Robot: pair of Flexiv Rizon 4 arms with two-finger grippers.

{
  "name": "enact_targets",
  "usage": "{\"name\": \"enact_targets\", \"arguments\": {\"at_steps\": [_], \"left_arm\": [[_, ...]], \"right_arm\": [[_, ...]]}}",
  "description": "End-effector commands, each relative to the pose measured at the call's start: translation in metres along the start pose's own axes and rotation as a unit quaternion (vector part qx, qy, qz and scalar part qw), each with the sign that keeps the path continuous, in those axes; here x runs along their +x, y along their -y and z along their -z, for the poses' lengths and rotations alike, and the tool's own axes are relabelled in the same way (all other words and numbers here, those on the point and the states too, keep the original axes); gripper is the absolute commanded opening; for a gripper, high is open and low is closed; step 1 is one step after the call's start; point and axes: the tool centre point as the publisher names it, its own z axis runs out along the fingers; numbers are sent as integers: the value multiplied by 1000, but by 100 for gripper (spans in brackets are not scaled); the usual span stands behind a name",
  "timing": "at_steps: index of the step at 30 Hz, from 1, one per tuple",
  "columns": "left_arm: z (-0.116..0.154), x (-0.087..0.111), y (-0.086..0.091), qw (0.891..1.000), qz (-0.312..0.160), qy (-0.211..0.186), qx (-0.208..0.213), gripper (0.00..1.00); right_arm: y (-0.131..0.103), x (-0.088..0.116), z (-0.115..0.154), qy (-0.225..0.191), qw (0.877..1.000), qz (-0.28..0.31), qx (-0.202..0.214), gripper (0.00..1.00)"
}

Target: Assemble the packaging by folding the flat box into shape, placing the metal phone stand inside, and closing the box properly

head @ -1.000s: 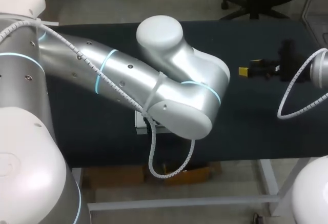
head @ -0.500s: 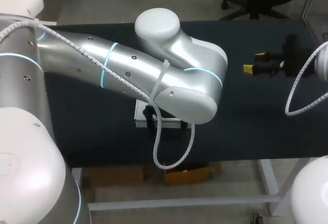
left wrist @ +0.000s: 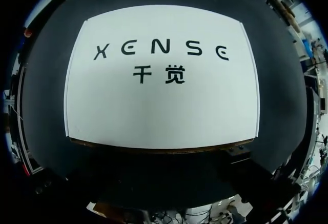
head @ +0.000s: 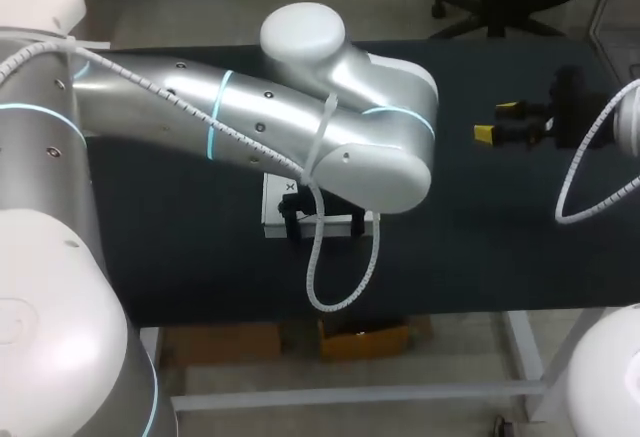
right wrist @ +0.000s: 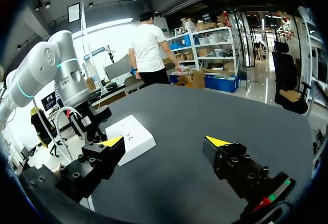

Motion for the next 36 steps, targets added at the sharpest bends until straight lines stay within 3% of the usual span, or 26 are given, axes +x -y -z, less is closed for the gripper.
{"name": "enact_targets", "arguments": {"at_steps": [1, 36], "left_arm": [[-5, 2, 15, 1000, 1, 2, -10, 100], [-11, 3, 118, 1000, -8, -2, -28, 100]], "right_arm": [[1, -1, 1, -2, 1000, 1, -2, 100], [1, -1, 1, -2, 1000, 1, -2, 100]]}}
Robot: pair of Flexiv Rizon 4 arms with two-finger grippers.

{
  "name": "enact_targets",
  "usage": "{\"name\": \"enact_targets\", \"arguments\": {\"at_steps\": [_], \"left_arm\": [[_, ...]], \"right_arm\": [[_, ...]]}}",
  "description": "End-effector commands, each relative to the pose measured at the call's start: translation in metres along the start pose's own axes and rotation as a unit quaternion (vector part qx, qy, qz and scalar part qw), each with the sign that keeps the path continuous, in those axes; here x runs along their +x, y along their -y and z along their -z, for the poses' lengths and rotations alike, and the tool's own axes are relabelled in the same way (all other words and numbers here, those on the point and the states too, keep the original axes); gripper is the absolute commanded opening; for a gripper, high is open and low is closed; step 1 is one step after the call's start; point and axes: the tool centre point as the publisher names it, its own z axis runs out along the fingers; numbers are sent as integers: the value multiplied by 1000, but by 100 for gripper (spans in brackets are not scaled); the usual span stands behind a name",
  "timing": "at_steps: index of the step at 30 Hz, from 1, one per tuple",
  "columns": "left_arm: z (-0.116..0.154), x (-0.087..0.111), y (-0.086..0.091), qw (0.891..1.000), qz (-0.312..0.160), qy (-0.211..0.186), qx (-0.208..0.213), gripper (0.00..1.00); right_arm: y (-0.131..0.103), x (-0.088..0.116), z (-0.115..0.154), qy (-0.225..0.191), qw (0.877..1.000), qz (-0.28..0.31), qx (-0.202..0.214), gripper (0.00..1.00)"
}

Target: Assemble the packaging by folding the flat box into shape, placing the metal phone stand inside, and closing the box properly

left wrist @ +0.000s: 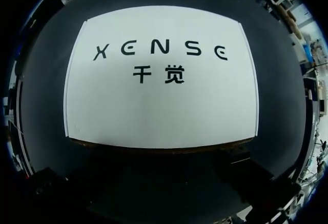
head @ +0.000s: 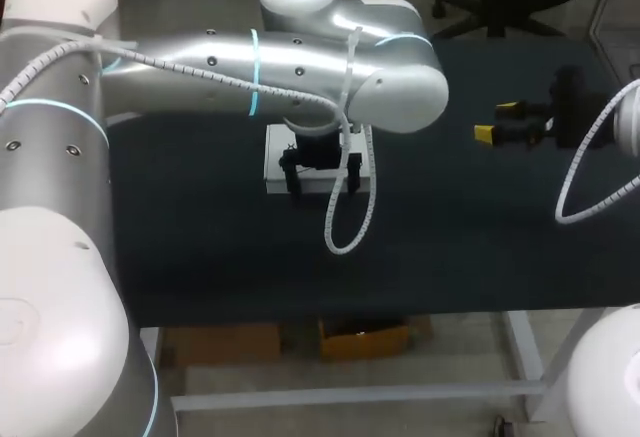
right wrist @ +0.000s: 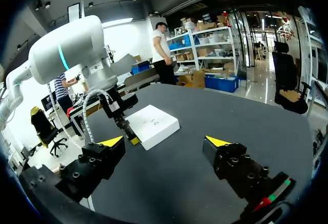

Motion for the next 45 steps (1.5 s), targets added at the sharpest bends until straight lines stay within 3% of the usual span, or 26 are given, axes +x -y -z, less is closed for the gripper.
{"name": "enact_targets", "arguments": {"at_steps": [1, 45], "left_arm": [[-8, 2, 19, 999, -1, 4, -38, 100], [-6, -12, 130, 999, 4, 11, -42, 100]], "right_arm": [[1, -1, 1, -3, 1000, 0, -2, 100], [1, -1, 1, -3, 1000, 0, -2, 100]]}}
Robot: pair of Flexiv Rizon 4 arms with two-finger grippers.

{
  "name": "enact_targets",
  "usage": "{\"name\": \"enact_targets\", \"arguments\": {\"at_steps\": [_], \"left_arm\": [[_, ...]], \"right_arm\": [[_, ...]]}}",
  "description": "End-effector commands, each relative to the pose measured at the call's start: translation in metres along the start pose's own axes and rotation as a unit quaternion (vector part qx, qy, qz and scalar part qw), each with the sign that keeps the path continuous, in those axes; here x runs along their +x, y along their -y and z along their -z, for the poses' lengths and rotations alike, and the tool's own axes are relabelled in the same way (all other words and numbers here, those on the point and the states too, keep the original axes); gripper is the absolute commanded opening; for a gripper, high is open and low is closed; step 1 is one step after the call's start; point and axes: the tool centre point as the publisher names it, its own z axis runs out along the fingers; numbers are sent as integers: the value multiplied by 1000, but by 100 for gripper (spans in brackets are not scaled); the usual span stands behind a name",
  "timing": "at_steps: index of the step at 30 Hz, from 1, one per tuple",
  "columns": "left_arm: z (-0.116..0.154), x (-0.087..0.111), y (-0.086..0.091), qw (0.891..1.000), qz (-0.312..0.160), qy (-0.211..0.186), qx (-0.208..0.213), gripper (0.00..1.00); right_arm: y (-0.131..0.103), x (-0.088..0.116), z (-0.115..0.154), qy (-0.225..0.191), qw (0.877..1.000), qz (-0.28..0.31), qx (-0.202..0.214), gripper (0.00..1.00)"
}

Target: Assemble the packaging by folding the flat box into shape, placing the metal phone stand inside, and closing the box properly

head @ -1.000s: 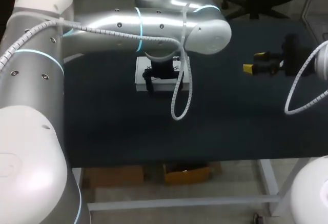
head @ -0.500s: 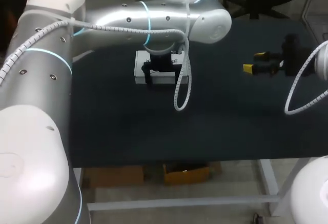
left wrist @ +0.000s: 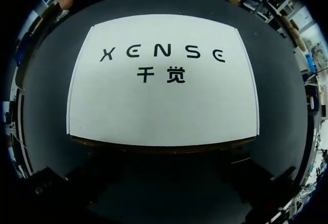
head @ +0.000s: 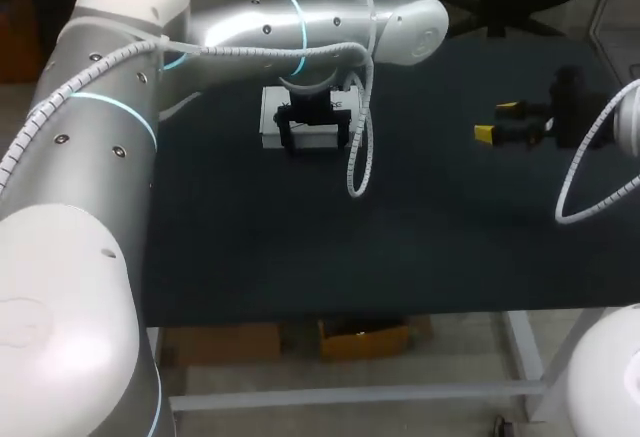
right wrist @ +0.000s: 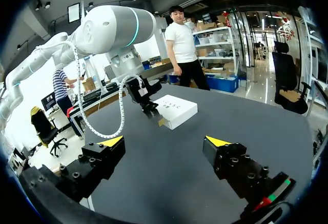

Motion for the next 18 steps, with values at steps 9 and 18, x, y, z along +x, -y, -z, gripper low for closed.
{"name": "enact_targets", "arguments": {"at_steps": [9, 18], "left_arm": [[-8, -2, 35, 996, 5, 0, -84, 100], [-9, -3, 57, 997, 8, 1, -83, 100]], "right_arm": [[1, -1, 1, -3, 1000, 0, -2, 100], [1, -1, 1, -3, 1000, 0, -2, 100]]}}
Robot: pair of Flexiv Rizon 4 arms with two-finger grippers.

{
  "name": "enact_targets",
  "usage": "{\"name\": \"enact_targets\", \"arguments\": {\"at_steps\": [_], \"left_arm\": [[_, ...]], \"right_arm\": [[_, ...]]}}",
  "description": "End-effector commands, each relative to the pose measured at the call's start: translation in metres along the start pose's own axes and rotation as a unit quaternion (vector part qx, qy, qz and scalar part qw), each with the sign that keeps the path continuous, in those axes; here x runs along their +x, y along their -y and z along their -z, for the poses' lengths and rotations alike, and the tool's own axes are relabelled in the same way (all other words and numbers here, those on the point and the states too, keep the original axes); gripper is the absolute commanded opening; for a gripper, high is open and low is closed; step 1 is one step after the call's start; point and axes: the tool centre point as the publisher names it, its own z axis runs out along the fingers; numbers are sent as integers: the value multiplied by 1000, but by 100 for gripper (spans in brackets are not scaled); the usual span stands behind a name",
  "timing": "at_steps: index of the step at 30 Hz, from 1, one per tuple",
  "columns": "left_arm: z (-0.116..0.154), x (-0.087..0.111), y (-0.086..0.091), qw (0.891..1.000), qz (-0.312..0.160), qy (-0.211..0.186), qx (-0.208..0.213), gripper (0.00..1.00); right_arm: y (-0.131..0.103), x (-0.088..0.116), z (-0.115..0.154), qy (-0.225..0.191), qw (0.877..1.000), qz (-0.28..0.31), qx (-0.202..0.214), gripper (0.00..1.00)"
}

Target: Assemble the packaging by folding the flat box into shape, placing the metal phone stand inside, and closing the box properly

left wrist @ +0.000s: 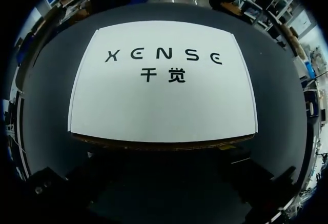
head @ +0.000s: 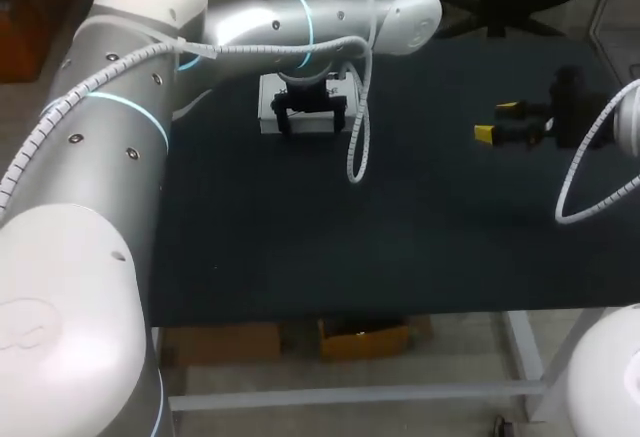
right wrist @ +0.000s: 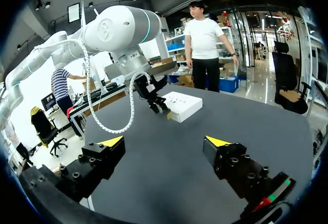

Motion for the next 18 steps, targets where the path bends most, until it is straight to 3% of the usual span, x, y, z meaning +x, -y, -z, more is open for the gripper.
{"name": "enact_targets", "arguments": {"at_steps": [1, 10, 14, 18], "left_arm": [[-5, 4, 16, 992, 0, 6, -124, 100], [-6, 7, 31, 992, -3, 4, -124, 100], [3, 12, 22, 993, -15, -2, -119, 100], [14, 10, 1, 993, -29, -11, -112, 100]], "right_arm": [[1, -1, 1, -3, 1000, 0, -2, 100], [1, -1, 1, -3, 1000, 0, -2, 100], [1, -1, 1, -3, 1000, 0, -2, 100], [1, -1, 1, -3, 1000, 0, -2, 100]]}}
